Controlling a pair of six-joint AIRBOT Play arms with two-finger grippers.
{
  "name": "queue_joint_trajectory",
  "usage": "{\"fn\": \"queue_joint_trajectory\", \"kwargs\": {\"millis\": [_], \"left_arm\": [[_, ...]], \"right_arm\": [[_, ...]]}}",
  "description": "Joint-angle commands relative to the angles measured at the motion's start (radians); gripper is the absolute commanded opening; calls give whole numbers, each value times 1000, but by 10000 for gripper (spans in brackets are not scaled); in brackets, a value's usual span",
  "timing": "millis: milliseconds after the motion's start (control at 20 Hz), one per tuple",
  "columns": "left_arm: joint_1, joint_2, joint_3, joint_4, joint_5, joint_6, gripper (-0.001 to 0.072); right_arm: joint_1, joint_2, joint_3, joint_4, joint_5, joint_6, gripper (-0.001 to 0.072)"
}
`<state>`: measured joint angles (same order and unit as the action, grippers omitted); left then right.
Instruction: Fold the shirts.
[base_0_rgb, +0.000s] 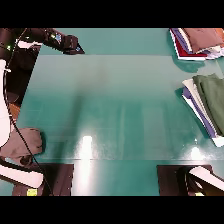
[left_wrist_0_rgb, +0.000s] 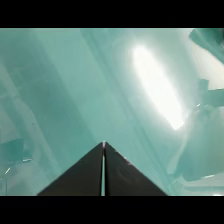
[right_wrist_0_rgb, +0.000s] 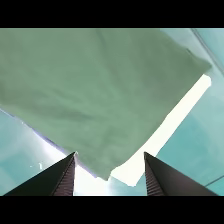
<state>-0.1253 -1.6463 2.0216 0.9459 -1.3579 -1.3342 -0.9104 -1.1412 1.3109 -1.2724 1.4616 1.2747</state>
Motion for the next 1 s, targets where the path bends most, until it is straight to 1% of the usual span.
{"fn": "queue_joint_trajectory", "kwargs": {"millis": [0,150,250,300,350,400,500,550,700,950], "left_arm": [[0,0,0,0,6,0,32],[0,1,0,-6,-27,-1,32],[0,1,0,-7,-24,-1,31],[0,1,0,-7,-16,-1,32],[0,1,0,-7,-8,-1,31],[0,1,0,-7,-3,-1,32],[0,1,0,-7,-2,-1,32],[0,1,0,-7,-2,-1,32],[0,1,0,-7,-2,-1,32],[0,1,0,-7,-2,-1,32]], "right_arm": [[34,6,-22,101,-15,47,488],[178,6,-22,273,-21,47,488],[309,6,-22,333,-23,47,488],[381,6,-22,337,-27,46,485],[447,6,-22,336,-33,45,435],[512,5,-22,336,-40,45,344],[623,5,-22,336,-49,45,72],[664,5,-22,335,-49,44,20],[747,5,-22,334,-48,44,19],[763,5,-22,335,-47,44,19]]}}
